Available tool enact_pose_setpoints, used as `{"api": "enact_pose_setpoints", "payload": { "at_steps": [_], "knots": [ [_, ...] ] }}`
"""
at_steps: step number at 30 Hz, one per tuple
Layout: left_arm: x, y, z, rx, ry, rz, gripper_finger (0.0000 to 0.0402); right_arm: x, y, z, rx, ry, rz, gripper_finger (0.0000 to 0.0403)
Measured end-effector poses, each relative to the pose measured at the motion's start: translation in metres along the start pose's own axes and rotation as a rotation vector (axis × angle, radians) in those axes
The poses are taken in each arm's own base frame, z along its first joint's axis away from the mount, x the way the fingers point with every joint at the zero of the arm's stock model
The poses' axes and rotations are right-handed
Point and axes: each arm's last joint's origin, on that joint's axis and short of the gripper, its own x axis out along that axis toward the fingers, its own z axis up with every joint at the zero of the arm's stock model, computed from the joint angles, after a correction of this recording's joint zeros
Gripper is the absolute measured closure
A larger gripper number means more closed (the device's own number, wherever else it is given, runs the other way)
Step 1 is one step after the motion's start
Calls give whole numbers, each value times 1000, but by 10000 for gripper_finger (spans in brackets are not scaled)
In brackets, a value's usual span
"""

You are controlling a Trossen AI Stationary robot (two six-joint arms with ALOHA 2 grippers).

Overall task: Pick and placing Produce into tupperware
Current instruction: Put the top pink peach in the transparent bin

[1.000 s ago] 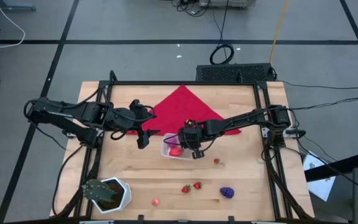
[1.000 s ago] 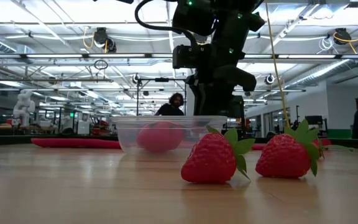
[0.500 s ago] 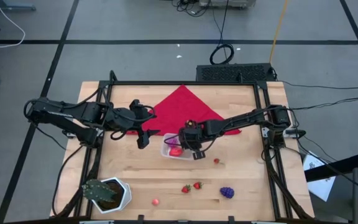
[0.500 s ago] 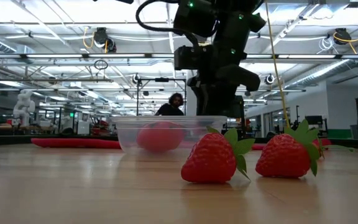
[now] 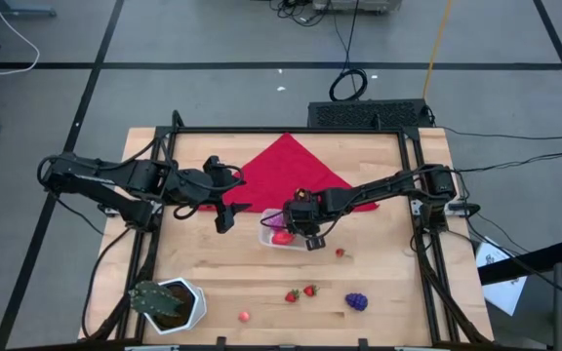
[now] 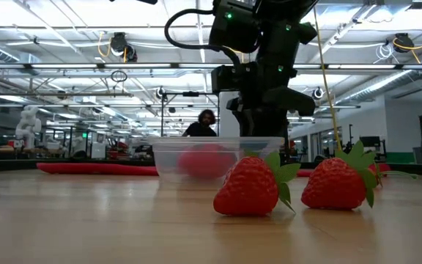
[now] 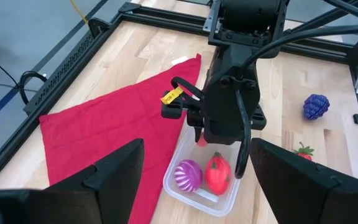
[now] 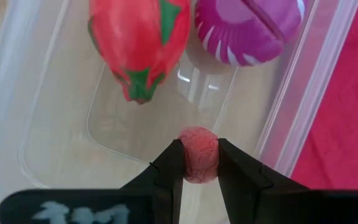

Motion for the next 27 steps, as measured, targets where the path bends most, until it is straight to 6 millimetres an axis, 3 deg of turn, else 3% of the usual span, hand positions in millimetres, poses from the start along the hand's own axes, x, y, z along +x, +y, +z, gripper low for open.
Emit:
{"api": "enact_pose_setpoints", "payload": {
  "at_steps": [27],
  "knots": [
    [0, 0, 0, 0, 0, 0, 105, 1, -10, 0, -13, -14, -12, 330]
  ]
}}
